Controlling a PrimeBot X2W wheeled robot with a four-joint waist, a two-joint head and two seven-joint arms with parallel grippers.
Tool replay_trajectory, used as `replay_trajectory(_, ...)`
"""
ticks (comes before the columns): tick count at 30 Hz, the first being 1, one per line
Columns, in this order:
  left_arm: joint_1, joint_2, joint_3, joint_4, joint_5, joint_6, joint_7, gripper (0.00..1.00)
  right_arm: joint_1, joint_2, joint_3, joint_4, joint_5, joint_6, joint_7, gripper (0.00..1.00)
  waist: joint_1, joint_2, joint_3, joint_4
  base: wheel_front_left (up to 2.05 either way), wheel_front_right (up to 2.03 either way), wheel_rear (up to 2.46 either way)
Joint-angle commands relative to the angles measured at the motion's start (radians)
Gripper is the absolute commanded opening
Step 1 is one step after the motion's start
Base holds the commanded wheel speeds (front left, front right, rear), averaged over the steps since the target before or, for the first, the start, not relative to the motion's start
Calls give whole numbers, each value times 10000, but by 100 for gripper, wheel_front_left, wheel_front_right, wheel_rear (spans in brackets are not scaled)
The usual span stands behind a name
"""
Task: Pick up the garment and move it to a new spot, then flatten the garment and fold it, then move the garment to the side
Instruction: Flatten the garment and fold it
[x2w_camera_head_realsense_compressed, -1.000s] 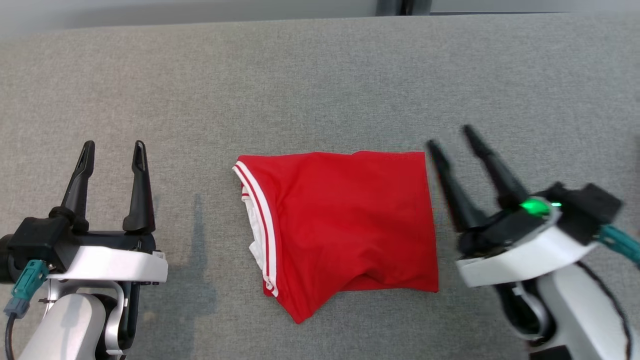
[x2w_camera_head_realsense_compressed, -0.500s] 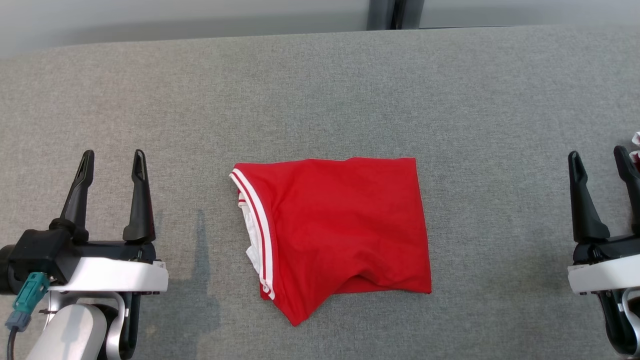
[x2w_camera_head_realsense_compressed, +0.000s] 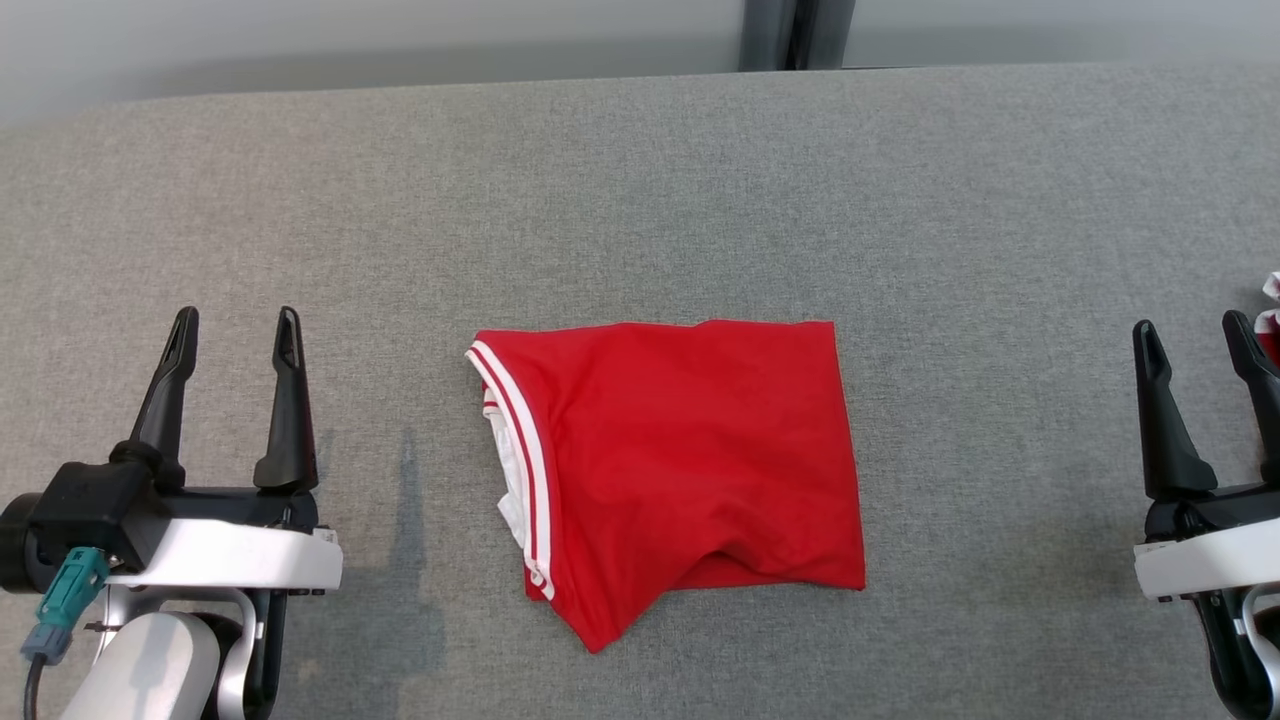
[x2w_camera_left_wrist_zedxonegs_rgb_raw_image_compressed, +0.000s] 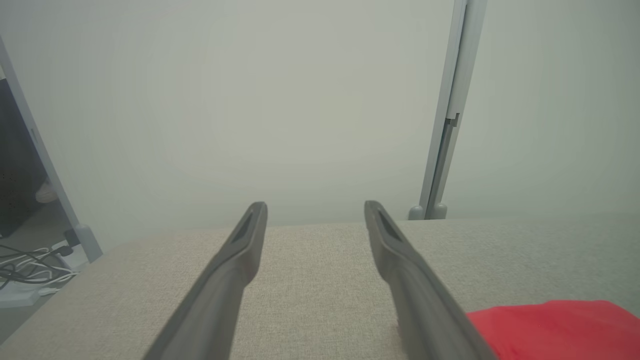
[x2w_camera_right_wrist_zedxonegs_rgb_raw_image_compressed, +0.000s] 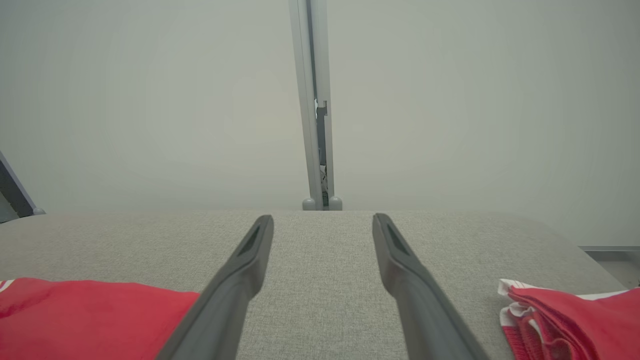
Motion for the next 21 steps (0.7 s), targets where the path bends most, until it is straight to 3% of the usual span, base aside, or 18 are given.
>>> replay_trajectory(1, 48, 60, -8, 34, -26, 7, -12, 100, 31, -101, -57, 4, 35, 1, 53, 100, 0, -1, -13, 25, 0, 0, 0)
replay_trajectory(8, -10, 10, -84, 33, -42, -12, 0, 100, -104, -164, 61, -26, -17, 1, 110, 100, 0, -1, 24, 164, 0, 0, 0)
replay_trajectory(9, -44, -3, -95, 33, -45, -23, -1, 100, -212, -169, 203, -77, -9, 1, 106, 44, 0, -1, 47, 203, 0, 0, 0)
replay_trajectory(10, -77, -15, -114, 35, -48, -40, -4, 100, -287, -204, 412, -120, -19, 3, 198, 0, 0, -1, 84, 247, 0, 0, 0)
replay_trajectory(15, -277, -137, -158, 118, -53, -86, -47, 100, -866, -409, 1833, -199, 44, 1, 351, 0, 0, -1, 246, 505, 0, 0, 0)
replay_trajectory(21, -337, -346, -199, 247, -77, -163, -112, 100, -1564, -428, 4240, -70, 401, 1, 436, 0, 0, -1, 395, 859, 0, 0, 0)
